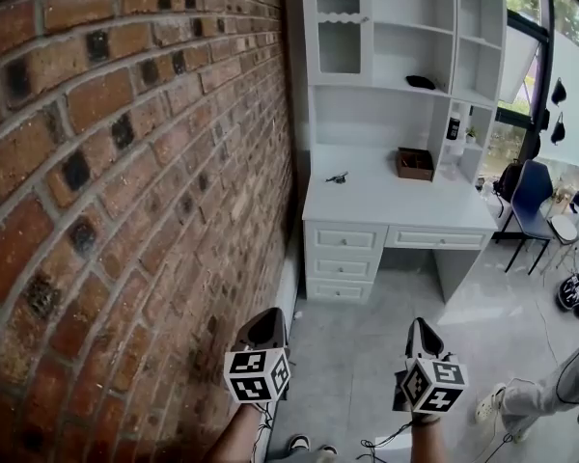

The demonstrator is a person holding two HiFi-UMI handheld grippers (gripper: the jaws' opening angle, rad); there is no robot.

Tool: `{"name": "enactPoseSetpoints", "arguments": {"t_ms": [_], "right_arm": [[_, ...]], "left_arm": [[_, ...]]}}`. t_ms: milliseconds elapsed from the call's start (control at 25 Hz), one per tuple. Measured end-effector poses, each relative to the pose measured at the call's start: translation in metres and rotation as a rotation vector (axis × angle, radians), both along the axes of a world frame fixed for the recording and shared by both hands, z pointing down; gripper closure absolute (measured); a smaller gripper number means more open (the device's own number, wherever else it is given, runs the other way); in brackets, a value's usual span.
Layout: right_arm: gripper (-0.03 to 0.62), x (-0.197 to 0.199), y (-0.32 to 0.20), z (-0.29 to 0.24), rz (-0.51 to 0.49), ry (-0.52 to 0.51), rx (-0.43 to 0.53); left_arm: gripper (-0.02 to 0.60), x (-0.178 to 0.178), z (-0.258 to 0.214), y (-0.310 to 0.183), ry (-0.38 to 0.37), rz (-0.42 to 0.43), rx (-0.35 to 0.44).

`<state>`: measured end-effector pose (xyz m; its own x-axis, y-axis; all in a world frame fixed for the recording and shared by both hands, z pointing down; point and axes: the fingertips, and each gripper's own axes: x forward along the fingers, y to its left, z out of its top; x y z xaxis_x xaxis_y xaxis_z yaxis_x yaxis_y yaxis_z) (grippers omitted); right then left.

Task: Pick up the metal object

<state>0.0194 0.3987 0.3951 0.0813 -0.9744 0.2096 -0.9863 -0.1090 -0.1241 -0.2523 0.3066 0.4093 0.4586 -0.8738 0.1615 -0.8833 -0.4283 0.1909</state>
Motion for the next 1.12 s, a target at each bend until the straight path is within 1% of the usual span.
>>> {"name": "enactPoseSetpoints", "arguments": {"t_ms": [400, 440, 520, 640, 720, 760, 840, 960, 1120], "right_arm": [[0.592, 0.011, 0.003, 0.005, 0.008, -0.007, -0.01], [0.592, 0.013, 0.003, 0.005, 0.008, -0.008, -0.01], [0.592, 0.018, 0.004, 0.005, 0.007, -0.01, -0.008], [0.592, 0.026, 0.005, 0.006, 0.008, -0.013, -0.005], [0.592, 0.033, 0.007, 0.006, 0.009, -0.015, -0.001], [0.592, 0.038, 0.007, 0.006, 0.01, -0.016, 0.0], [0.592, 0.047, 0.009, 0.006, 0.015, -0.025, 0.005], [0.592, 0.059, 0.011, 0.006, 0.026, -0.066, 0.017], [0.592, 0.075, 0.014, 0.012, 0.038, -0.085, 0.008]], "left_arm": [[0.565, 0.008, 0.0, 0.001, -0.006, 0.001, 0.005], [0.558, 0.01, 0.0, 0.001, -0.007, 0.002, 0.005], [0.517, 0.013, 0.001, 0.001, -0.008, 0.004, 0.003], [0.503, 0.019, 0.0, 0.003, -0.004, 0.001, 0.009], [0.471, 0.023, -0.002, 0.004, 0.0, -0.002, 0.015], [0.465, 0.025, -0.003, 0.004, -0.002, -0.004, 0.018], [0.463, 0.03, -0.003, 0.006, -0.011, -0.009, 0.023], [0.463, 0.037, -0.002, 0.007, -0.019, -0.016, 0.024], [0.463, 0.045, 0.006, 0.007, -0.046, -0.024, 0.007]]}}
